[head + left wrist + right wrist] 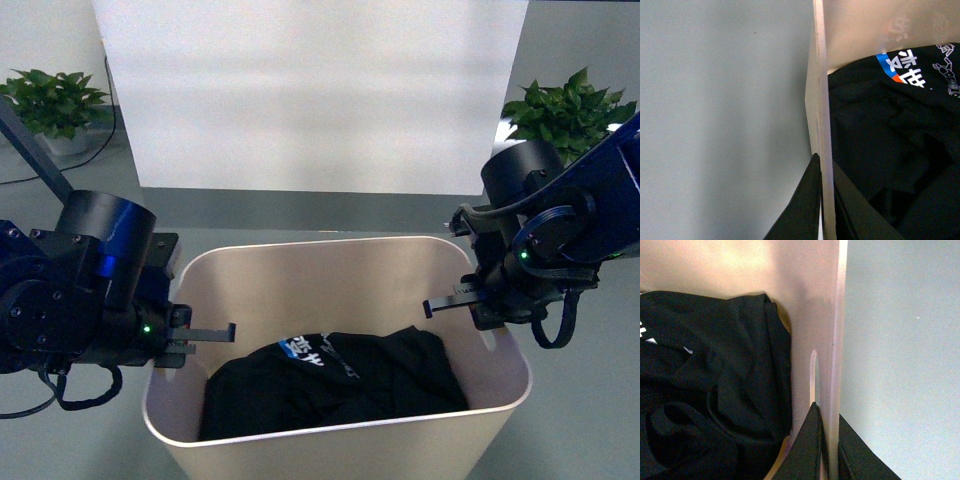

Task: Move hamper under clothes hanger

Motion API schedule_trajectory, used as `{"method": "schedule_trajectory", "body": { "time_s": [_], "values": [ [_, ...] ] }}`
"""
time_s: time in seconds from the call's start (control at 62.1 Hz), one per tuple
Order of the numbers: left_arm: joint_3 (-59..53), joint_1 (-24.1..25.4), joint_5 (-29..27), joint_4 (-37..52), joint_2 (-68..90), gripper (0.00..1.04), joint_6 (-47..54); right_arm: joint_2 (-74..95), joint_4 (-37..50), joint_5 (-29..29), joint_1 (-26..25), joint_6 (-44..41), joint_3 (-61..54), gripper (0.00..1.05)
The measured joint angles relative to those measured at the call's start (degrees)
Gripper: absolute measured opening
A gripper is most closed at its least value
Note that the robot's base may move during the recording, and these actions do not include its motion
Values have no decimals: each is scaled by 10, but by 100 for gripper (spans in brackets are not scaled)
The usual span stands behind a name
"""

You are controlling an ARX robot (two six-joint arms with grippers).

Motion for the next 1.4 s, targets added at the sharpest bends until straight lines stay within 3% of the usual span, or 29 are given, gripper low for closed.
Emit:
{"method": "schedule_trajectory", "body": {
  "time_s": [0.338,0.918,1.402],
  "values": [
    [0,22,-22,0,0,4,0,0,0,-14,24,0,0,3],
    [-1,5,-2,0,0,4,-1,0,0,-2,3,0,0,3],
    [-1,18,-16,0,0,4,0,0,0,-12,19,0,0,3]
  ]
}}
